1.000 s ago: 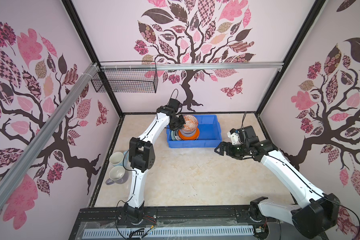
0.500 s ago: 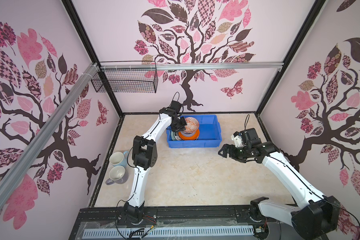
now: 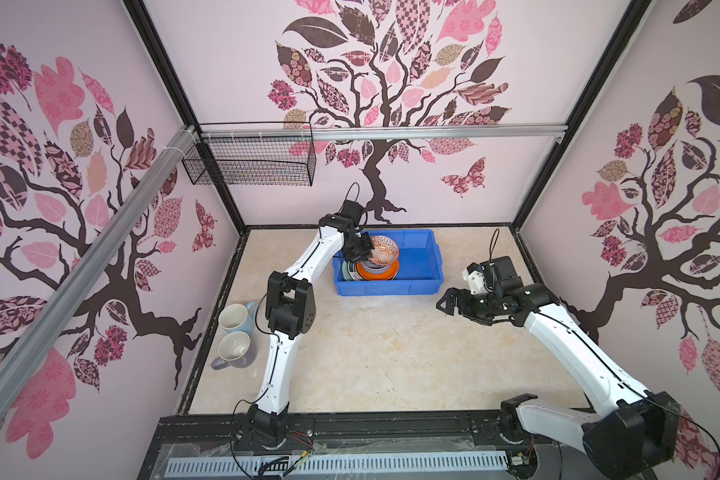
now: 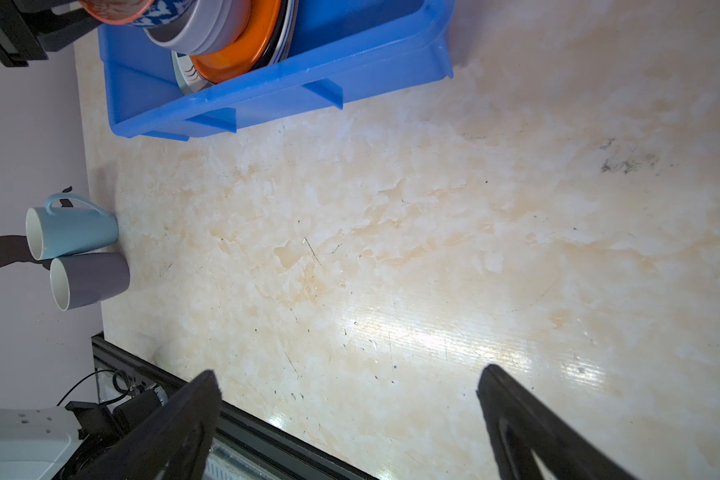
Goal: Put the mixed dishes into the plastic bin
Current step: 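Lower the patterned bowl onto the lavender bowl and release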
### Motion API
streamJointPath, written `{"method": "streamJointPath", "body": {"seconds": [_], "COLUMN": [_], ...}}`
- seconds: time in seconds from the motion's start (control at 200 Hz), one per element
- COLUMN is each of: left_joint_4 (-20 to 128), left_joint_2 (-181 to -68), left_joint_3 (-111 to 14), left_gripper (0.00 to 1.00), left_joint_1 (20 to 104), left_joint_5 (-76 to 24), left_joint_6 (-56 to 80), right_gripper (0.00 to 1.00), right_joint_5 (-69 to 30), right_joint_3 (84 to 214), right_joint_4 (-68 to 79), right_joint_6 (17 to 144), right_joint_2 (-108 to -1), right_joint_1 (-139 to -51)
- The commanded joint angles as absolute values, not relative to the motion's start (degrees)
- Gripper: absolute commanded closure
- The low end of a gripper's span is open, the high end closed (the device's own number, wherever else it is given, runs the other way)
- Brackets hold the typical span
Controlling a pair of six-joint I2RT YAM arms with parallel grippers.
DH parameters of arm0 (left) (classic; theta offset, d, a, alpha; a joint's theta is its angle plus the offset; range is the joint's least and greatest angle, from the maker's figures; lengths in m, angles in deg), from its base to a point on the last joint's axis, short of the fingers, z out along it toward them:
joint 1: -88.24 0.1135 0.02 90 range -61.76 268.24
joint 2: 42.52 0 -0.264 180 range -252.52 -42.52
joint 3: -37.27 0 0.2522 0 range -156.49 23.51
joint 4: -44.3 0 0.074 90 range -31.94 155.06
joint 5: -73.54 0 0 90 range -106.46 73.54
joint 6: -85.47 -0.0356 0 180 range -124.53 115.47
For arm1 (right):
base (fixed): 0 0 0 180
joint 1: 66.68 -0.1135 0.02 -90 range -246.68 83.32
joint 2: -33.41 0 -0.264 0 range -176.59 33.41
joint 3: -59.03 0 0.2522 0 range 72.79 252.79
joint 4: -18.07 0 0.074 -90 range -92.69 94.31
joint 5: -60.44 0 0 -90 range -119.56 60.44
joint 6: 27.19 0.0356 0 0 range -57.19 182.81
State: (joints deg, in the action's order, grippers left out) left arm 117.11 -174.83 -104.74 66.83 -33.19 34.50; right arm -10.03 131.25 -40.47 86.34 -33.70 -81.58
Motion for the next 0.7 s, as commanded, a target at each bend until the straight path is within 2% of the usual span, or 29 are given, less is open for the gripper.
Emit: {"method": "streamJointPath", "body": {"seconds": [0.0,0.5,0.565,0.695], "left_joint_4": [116.9,113.2,112.8,113.3], "left_joint_2": [-176.1,-173.9,-173.6,-173.6], "left_joint_3": [-106.8,-99.8,-99.4,-99.7], "left_gripper": [0.8,0.8,0.75,0.57], "left_joint_1": [66.7,68.7,68.8,69.2], "left_joint_5": [-33.8,-33.7,-33.8,-34.5], "left_joint_6": [33.5,34.0,33.9,33.4], "right_gripper": [0.01,0.0,0.0,0.01], "right_joint_5": [-9.8,-9.7,-9.6,-9.4], "right_joint_3": [131.9,131.8,131.9,131.9], "right_joint_4": [-40.8,-40.3,-40.1,-39.7], "right_joint_6": [85.7,86.4,86.5,86.9], "right_joint_2": [-33.5,-33.5,-33.6,-34.0], "right_joint_1": [-81.2,-81.2,-81.2,-81.2]}}
